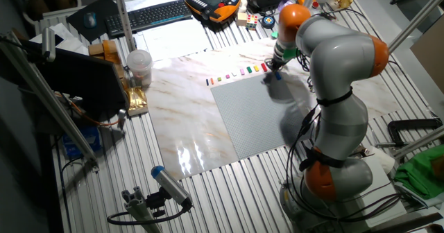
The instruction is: Build with small Lego blocks
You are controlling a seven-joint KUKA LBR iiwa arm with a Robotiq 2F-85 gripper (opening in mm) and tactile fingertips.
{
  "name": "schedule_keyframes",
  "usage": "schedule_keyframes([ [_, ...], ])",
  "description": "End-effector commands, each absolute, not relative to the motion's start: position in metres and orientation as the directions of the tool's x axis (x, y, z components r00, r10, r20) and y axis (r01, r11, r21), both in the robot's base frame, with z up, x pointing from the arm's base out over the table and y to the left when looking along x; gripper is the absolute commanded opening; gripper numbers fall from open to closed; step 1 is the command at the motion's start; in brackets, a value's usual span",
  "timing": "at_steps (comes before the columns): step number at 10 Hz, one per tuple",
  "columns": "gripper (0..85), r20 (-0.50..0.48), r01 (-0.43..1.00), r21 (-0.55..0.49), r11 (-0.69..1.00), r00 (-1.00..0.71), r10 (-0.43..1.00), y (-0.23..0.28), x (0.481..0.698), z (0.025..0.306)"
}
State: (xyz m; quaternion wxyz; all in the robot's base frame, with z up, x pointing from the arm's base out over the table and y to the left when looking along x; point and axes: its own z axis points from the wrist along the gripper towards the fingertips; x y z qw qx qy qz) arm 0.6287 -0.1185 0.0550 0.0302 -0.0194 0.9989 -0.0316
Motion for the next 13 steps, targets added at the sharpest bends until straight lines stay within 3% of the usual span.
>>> schedule_keyframes([
  [1,19.0,-0.063,-0.036,-0.053,0.998,-0.997,-0.039,-0.116,0.634,0.053],
  [6,23.0,-0.086,-0.02,-0.028,0.999,-0.996,-0.023,-0.1,0.655,0.042],
  [9,30.7,-0.095,-0.025,-0.025,0.999,-0.995,-0.027,-0.099,0.661,0.04],
  [13,32.0,-0.092,-0.022,-0.025,0.999,-0.995,-0.024,-0.098,0.664,0.035],
])
